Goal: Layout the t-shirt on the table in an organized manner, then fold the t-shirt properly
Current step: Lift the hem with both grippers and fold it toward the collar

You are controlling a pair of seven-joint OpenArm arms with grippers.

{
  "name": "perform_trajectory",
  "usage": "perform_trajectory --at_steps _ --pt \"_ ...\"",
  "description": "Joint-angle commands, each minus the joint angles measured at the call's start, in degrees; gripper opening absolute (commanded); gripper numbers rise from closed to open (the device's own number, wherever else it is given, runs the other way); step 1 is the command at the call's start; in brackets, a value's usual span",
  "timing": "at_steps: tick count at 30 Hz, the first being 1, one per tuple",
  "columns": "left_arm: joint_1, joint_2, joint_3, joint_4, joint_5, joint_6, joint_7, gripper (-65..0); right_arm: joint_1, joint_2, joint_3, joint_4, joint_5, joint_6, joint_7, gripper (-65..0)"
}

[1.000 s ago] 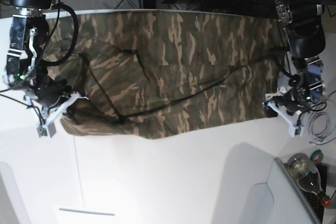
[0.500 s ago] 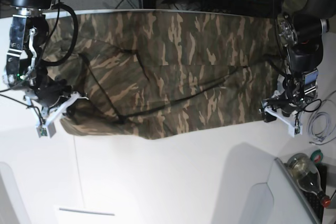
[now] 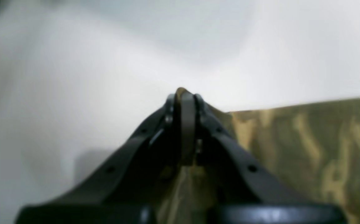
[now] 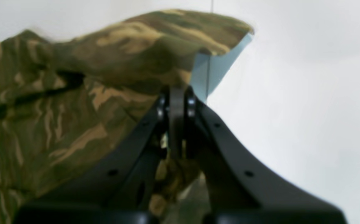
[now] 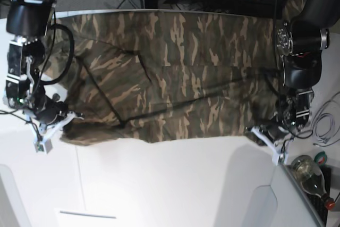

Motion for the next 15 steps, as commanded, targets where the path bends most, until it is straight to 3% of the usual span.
perform_trajectory --at_steps 1,5,10,15 --pt "-2.4 -1.2 -0.1 1.5 -0.4 0.5 -1.0 -65.0 2.7 2.0 0.3 -1.0 0.4 0.1 2.1 -64.8" --pt "-4.6 -1.2 -0.1 1.8 -0.4 0.5 -1.0 -65.0 8.2 4.5 -0.1 -10.5 0.4 0.3 6.8 -64.8" --pt "-4.8 -1.2 -0.2 2.0 -0.4 0.5 -1.0 -65.0 13.8 8.7 -9.5 -18.7 0.4 3.0 12.6 -65.0" --pt "-4.3 -1.2 -0.2 5.3 -0.5 0.5 -1.0 -65.0 17.3 10.4 -16.5 -22.4 0.4 3.4 16.9 -65.0"
